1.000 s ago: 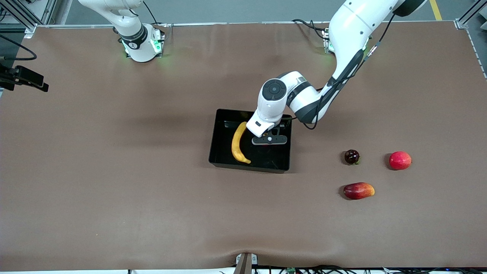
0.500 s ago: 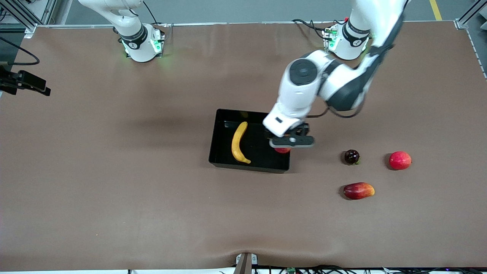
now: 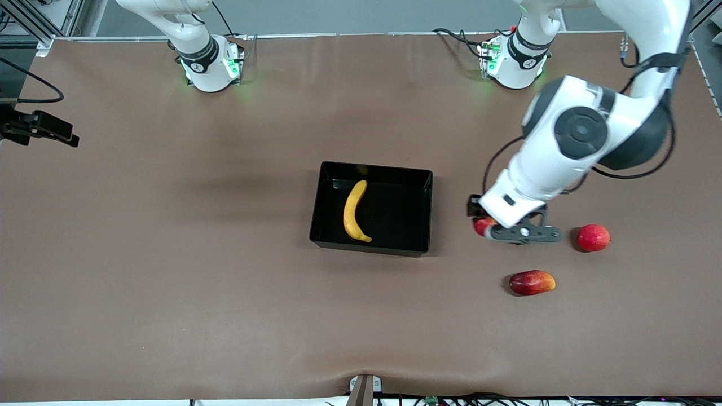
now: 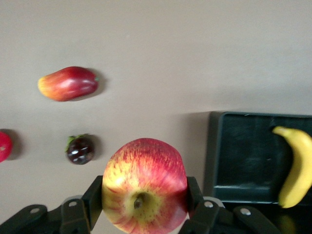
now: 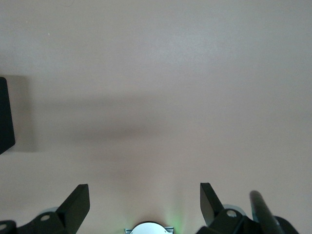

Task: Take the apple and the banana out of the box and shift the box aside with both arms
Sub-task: 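Carry the apple out of the box toward the plum and red apple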

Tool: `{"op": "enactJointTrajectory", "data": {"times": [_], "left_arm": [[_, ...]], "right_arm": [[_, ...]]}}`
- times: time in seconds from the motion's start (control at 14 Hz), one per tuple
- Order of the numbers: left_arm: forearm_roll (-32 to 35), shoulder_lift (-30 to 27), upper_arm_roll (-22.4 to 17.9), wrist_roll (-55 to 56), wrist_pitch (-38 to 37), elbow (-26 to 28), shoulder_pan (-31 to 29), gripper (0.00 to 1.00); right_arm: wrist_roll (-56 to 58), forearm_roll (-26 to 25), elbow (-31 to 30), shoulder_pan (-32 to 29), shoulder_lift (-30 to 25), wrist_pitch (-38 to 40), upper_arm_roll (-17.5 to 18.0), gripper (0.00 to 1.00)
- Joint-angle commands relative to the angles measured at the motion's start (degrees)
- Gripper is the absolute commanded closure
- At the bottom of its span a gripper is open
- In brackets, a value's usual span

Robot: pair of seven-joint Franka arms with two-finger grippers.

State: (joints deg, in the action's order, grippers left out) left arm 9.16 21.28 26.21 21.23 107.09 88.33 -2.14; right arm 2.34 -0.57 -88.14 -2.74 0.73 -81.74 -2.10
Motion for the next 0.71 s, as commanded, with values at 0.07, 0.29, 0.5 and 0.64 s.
{"op": "enactJointTrajectory", "data": {"times": [0.07,0.29,0.5,0.64], "left_arm": [[-0.4,-0.5,0.5,-7.1,-3.2,2.3,-8.6,1.00],[0.1,2.4,0.3,-9.8,-1.5,3.3,-14.3,1.00],[0.8,5.2,0.2,-12.3,3.4,4.9,-17.2,1.00],[4.3,8.1,0.2,-12.9,6.0,5.0,-18.0,1.00]], "right_arm": [[-0.3,0.8,0.1,-0.9,-0.3,-0.3,0.9,0.00],[-0.4,0.8,0.1,-0.9,-0.3,-0.2,0.9,0.00],[-0.6,0.8,0.0,-1.0,-0.2,-0.2,0.9,0.00],[-0.6,0.8,0.0,-1.0,-0.2,-0.3,1.0,0.00]]}}
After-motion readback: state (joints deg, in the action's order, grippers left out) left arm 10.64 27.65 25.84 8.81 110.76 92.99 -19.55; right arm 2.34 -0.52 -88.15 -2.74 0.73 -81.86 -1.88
